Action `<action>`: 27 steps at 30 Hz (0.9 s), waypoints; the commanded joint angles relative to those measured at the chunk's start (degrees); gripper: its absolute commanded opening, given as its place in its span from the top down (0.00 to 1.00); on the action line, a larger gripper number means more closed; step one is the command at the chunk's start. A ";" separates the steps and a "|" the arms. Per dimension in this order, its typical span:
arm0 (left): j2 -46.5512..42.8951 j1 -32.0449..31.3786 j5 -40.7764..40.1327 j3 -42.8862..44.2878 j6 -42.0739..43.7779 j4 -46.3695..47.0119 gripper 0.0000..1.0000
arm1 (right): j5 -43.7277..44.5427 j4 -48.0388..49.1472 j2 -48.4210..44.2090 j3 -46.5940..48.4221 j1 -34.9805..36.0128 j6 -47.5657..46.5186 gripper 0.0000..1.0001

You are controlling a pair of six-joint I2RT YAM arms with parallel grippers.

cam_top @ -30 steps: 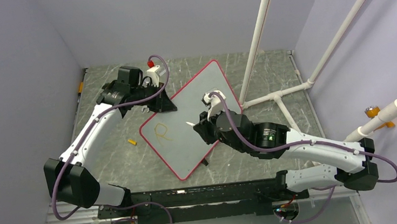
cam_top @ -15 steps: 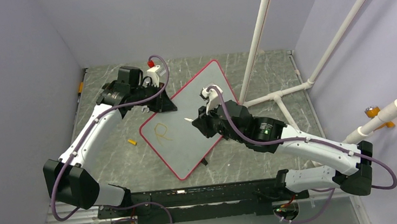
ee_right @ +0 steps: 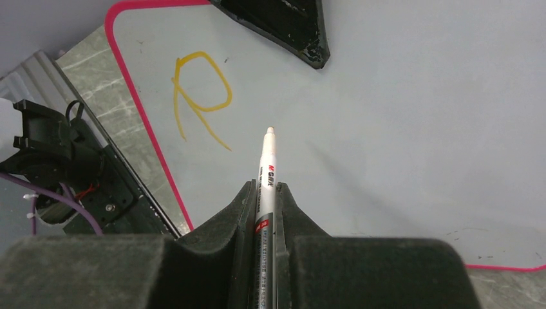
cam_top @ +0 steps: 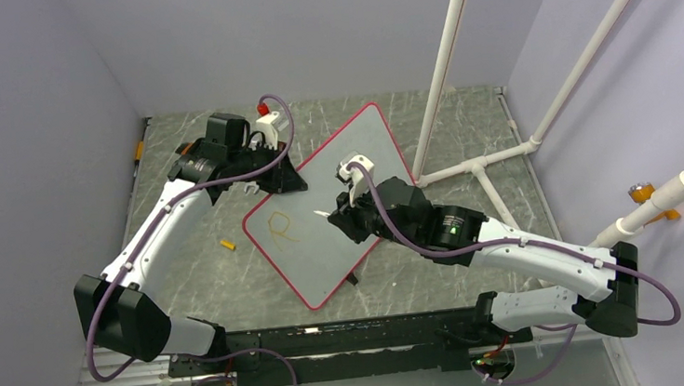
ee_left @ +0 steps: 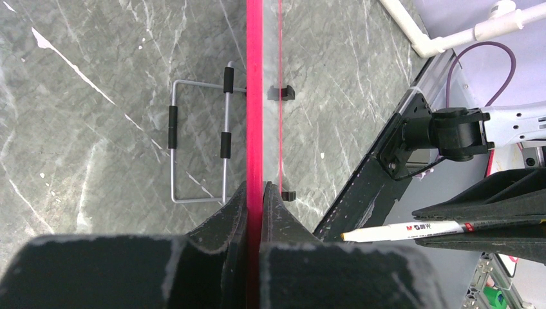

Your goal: Write a sentence on the whiteboard

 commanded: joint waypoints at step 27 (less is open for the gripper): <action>0.94 -0.02 -11.36 1.70 5.50 4.16 1.00 | -0.25 5.07 2.53 1.09 0.43 -0.79 1.00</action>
